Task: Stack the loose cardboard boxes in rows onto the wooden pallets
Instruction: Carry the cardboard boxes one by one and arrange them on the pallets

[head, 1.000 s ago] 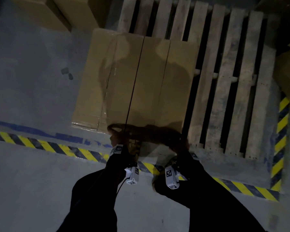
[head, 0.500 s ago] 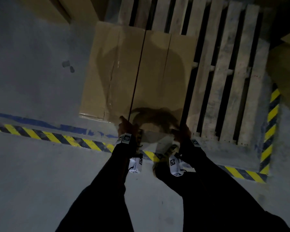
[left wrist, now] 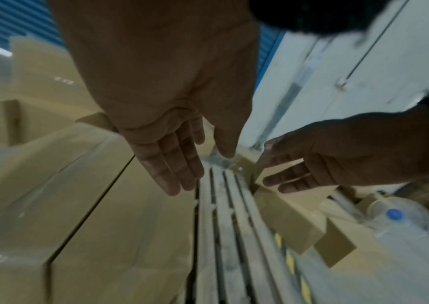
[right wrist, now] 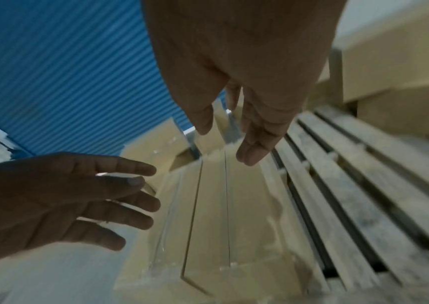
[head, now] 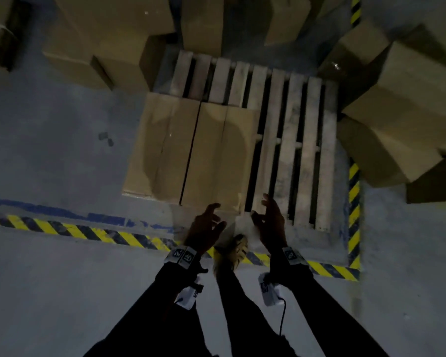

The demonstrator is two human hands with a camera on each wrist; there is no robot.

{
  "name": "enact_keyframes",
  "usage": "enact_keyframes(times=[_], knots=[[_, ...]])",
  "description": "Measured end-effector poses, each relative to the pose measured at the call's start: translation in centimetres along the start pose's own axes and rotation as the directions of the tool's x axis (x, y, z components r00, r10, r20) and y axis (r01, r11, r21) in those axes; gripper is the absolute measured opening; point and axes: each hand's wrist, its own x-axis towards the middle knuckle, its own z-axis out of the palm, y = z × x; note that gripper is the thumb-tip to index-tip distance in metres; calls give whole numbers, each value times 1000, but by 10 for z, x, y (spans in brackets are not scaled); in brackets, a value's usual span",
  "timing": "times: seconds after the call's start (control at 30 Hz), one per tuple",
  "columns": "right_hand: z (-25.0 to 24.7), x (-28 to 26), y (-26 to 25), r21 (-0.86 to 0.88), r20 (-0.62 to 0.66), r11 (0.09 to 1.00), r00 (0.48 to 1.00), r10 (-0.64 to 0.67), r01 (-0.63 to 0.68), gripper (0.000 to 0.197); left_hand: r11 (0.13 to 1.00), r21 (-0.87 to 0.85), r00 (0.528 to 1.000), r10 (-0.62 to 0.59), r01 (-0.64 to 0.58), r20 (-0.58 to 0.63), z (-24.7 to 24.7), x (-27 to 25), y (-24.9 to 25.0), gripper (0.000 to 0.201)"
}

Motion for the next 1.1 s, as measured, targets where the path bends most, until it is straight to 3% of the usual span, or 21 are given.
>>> enact_keyframes(times=[0.13,0.33,0.43,0.67,0.8,0.9,1.03,1.1], knots=[[-34,-62,-13,89,-121,996,993,18,-7,62,985,-23,985,170,-170,-2,-13,-48,26,60],[-61,-147,-28,233,-304,970,953,12,62,59,912,-90,916,402,-401,-7,-23,-105,44,71],[-78,-191,-30,235,-394,966,919,-9,110,58,891,-127,897,442,-436,24,-30,-132,69,58],[-143,-252,-21,259,-540,944,841,-34,205,58,781,-45,778,624,-622,71,-11,-171,145,44],[-209,-265,-2,240,-612,935,788,-65,263,59,735,-37,726,676,-677,126,26,-190,208,36],[-260,-273,23,229,-635,932,768,-75,281,59,727,-52,720,686,-685,107,71,-192,252,33],[-323,-289,66,207,-636,936,766,-92,284,61,680,-97,673,734,-727,93,141,-192,301,31],[-353,-292,88,192,-623,944,777,-94,268,61,684,-114,678,729,-720,96,171,-194,323,32]])
